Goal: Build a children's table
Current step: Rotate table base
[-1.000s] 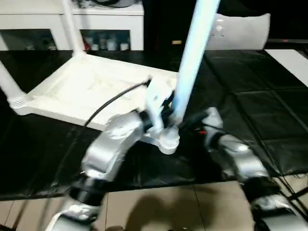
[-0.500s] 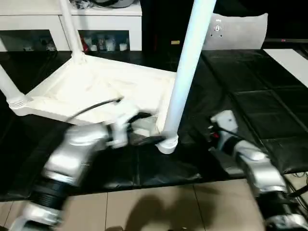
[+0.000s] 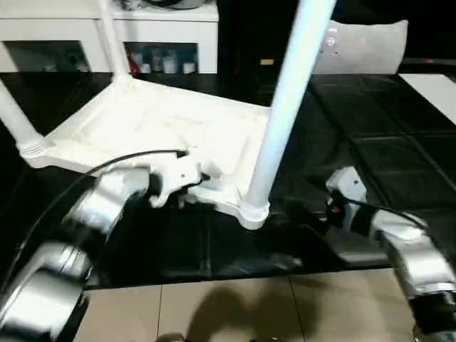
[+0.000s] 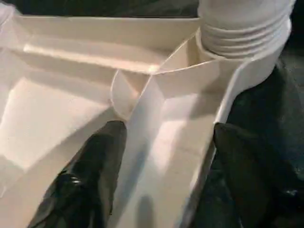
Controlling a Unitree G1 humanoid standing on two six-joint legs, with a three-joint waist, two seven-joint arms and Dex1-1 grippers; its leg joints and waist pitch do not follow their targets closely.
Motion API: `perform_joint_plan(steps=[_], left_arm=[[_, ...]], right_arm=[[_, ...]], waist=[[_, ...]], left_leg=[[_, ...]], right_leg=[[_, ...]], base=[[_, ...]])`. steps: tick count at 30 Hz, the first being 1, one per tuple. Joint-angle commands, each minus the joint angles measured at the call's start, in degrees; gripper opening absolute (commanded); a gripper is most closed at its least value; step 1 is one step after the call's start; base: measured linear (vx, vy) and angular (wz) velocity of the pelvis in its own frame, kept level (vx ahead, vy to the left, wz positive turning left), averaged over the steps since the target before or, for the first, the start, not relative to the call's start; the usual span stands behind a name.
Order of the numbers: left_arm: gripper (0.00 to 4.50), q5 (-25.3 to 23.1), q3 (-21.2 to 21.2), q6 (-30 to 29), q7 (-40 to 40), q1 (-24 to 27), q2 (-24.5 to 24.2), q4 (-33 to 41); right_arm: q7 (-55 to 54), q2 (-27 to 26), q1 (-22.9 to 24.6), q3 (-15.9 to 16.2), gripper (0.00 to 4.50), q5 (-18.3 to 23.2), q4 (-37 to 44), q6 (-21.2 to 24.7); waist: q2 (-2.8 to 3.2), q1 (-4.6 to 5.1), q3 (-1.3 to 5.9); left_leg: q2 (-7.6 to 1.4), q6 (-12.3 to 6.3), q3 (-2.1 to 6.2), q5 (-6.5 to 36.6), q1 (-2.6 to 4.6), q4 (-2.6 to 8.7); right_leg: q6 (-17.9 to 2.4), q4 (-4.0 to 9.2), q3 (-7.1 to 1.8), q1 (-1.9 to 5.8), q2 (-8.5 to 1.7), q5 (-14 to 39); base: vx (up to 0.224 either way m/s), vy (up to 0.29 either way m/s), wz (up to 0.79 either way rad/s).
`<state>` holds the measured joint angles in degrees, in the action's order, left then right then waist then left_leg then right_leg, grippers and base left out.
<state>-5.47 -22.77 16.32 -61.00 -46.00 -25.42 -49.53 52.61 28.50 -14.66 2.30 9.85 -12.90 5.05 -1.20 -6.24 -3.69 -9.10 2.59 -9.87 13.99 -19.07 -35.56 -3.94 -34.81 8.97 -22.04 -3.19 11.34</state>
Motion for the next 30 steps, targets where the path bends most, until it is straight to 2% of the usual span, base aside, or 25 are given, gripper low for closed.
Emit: perform_joint_plan(steps=[1, 2, 3, 6, 7, 8, 10, 13, 14, 15, 16, 19, 22, 24, 27, 30], left_arm=[[2.96, -2.4, -1.6, 2.1, 0.8, -1.2, 0.8, -3.3], [2.89, -4.2, -2.6, 3.9, 1.4, -3.0, 1.6, -6.9], [2.84, -4.7, -2.8, 4.4, 1.6, -3.7, 1.9, -8.2], [2.63, -5.4, -3.1, 5.3, 0.9, -4.9, 2.6, -10.9], [2.63, -6.0, -3.4, 5.6, 0.7, -5.4, 2.8, -11.8], [2.47, -7.0, -3.9, 6.1, 0.2, -6.2, 3.2, -13.7], [2.36, -7.1, -4.0, 6.0, -0.2, -6.5, 3.4, -14.3], [2.04, -6.8, -3.6, 6.0, -1.6, -7.6, 4.5, -16.4], [1.95, -7.0, -3.4, 6.7, -1.6, -8.4, 5.0, -17.9], [1.95, -7.1, -3.5, 6.7, -2.2, -8.7, 5.2, -18.4], [1.76, -7.2, -3.5, 6.6, -2.7, -8.9, 5.3, -18.7], [1.52, -8.3, -4.4, 5.4, -6.4, -9.5, 5.3, -20.1], [1.45, -10.1, -5.9, 4.5, -10.6, -10.0, 4.8, -21.2], [1.18, -10.2, -6.1, 3.3, -15.0, -10.3, 4.5, -21.6], [1.04, -9.0, -5.3, 0.5, -19.6, -10.9, 4.9, -22.0], [0.78, -8.7, -4.8, -2.2, -20.8, -11.3, 5.4, -22.3]], right_arm=[[1.2, 0.8, 0.8, 0.1, 4.50, 1.0, 1.5, 0.9], [2.0, 1.5, 1.2, 0.1, 4.50, 1.4, 2.3, 1.4], [2.2, 1.7, 1.4, 0.0, 4.50, 1.6, 2.6, 1.6], [3.4, 2.2, 1.9, 0.0, 4.50, 2.6, 3.9, 2.7], [3.9, 2.5, 2.3, 0.1, 4.50, 2.9, 4.6, 3.1], [5.1, 3.2, 3.0, 0.3, 4.50, 3.6, 5.9, 3.9], [5.9, 3.6, 3.3, 0.5, 4.50, 3.9, 6.7, 4.4], [8.6, 5.0, 4.4, 1.3, 4.50, 5.0, 8.6, 5.8], [9.2, 5.6, 4.7, 1.5, 4.50, 5.4, 9.5, 6.3], [9.6, 5.8, 4.9, 1.5, 4.50, 5.7, 10.0, 6.8], [9.8, 6.0, 5.0, 1.6, 4.50, 5.9, 10.3, 7.1], [11.3, 7.1, 5.4, 1.7, 4.50, 6.6, 11.7, 8.4], [12.1, 7.8, 5.5, 1.6, 4.50, 7.1, 12.3, 9.1], [12.2, 7.9, 5.1, 1.3, 4.50, 7.0, 12.0, 9.1], [12.3, 7.9, 4.8, 1.6, 4.50, 7.0, 12.0, 9.1], [12.3, 7.9, 4.7, 1.8, 4.50, 7.2, 12.4, 9.5]], waist=[[-0.05, -0.31, 4.05], [0.68, -0.58, 4.10], [0.31, -0.47, 3.94], [0.11, -0.67, 4.17], [0.78, -0.85, 4.32], [0.31, -0.73, 4.36], [0.35, -0.85, 4.37], [0.39, -0.92, 4.47], [0.31, -0.93, 4.39], [0.59, -0.97, 4.45], [0.42, -0.98, 4.46], [0.46, -1.08, 4.42], [0.38, -1.10, 4.42], [0.41, -0.99, 4.44], [0.44, -0.90, 4.51], [0.58, -0.99, 4.51]], left_leg=[[-4.68, -5.10, 2.05, 1.7, -0.59, 4.09], [-4.84, -4.64, 2.19, 2.0, -0.51, 4.18], [-4.49, -5.07, 1.98, 2.1, -0.54, 4.11], [-4.74, -4.84, 2.26, 2.0, -0.59, 4.16], [-4.93, -4.64, 2.41, 1.6, -0.59, 4.13], [-4.95, -4.99, 2.36, 1.2, -0.69, 4.04], [-4.97, -5.46, 2.41, 0.8, -0.71, 4.02], [-5.32, -5.91, 2.51, 0.1, -0.81, 3.95], [-5.11, -6.20, 2.40, 0.0, -0.77, 3.88], [-5.08, -6.12, 2.44, 0.0, -0.81, 3.86], [-5.11, -6.16, 2.38, 0.0, -0.82, 3.86], [-5.23, -6.10, 2.42, 0.1, -0.78, 3.93], [-5.25, -6.06, 2.44, -0.2, -0.82, 3.96], [-5.30, -5.97, 2.47, -0.5, -0.83, 3.94], [-5.24, -6.08, 2.33, -0.8, -0.83, 3.89], [-5.38, -6.34, 2.36, -0.9, -0.82, 3.90]], right_leg=[[-0.9, 5.59, -5.34, 3.81, -7.52, 14.8], [-0.9, 5.54, -5.31, 3.75, -7.74, 15.5], [-0.1, 6.16, -5.14, 3.62, -7.18, 16.4], [1.1, 5.81, -5.02, 3.82, -7.42, 16.0], [0.5, 5.52, -5.08, 3.81, -7.62, 14.6], [0.4, 5.46, -5.11, 3.84, -7.43, 13.0], [0.3, 5.36, -5.16, 3.96, -7.48, 11.8], [-1.7, 4.85, -5.13, 3.99, -7.78, 9.1], [-1.7, 5.08, -5.06, 3.98, -7.62, 9.1], [-1.8, 4.96, -5.08, 4.08, -7.74, 8.9], [-2.0, 5.02, -5.09, 4.13, -7.77, 8.7], [-2.1, 5.08, -5.07, 4.13, -7.76, 9.1], [-2.1, 5.08, -5.10, 4.19, -7.87, 9.0], [-2.4, 4.93, -5.14, 4.23, -7.97, 8.2], [-3.4, 4.78, -5.14, 4.23, -7.96, 7.2], [-4.1, 4.73, -5.10, 4.20, -8.05, 7.3]], base=[[0.000, 0.000, 0.00], [0.000, 0.000, 0.00], [0.000, 0.000, 0.00], [0.000, 0.000, 0.00], [0.000, 0.000, 0.00], [0.000, 0.000, 0.00], [0.000, 0.000, 0.00], [0.000, 0.000, 0.00], [0.000, 0.000, 0.00], [0.000, 0.000, 0.00], [0.000, 0.000, 0.00], [0.000, 0.000, 0.00], [0.000, 0.000, 0.00], [0.000, 0.000, 0.00], [0.000, 0.000, 0.00], [0.000, 0.000, 0.00]])
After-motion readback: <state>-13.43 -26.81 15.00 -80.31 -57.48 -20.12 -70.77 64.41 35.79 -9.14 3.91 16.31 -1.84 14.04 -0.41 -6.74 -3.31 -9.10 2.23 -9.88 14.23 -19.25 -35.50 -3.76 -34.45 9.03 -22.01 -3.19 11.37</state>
